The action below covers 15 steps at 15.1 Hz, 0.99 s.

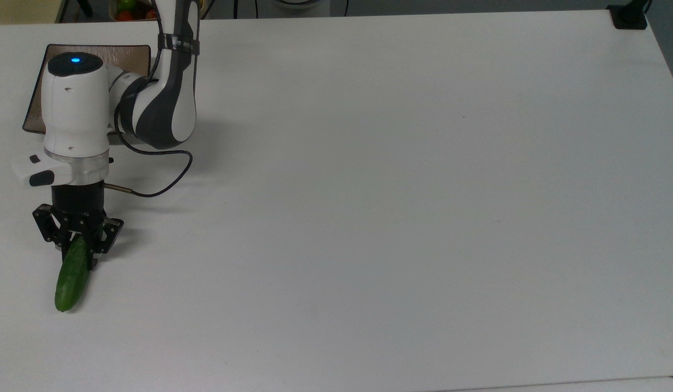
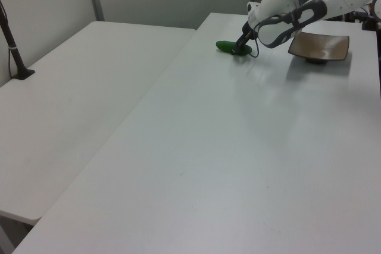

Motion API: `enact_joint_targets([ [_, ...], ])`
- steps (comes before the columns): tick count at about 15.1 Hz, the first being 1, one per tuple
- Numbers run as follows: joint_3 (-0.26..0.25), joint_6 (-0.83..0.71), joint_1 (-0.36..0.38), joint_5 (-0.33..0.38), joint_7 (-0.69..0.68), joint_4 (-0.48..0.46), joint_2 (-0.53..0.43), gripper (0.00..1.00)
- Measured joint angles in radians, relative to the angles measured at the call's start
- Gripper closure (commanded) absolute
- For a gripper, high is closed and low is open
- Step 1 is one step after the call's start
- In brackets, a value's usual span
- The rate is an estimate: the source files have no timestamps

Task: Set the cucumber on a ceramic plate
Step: 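Close the gripper around the cucumber's end and lift it, then carry the held cucumber over to the brown square plate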

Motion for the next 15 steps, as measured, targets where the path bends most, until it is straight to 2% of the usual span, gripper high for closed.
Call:
enact_joint_targets([
  [5, -0.002, 0.001, -0.005, 0.0, 0.0, 0.008, -0.017, 0.77],
  [11, -0.002, -0.013, -0.011, 0.0, 0.0, -0.04, -0.15, 0.77],
  [15, -0.002, -0.202, -0.011, 0.0, 0.0, -0.077, -0.275, 0.77],
])
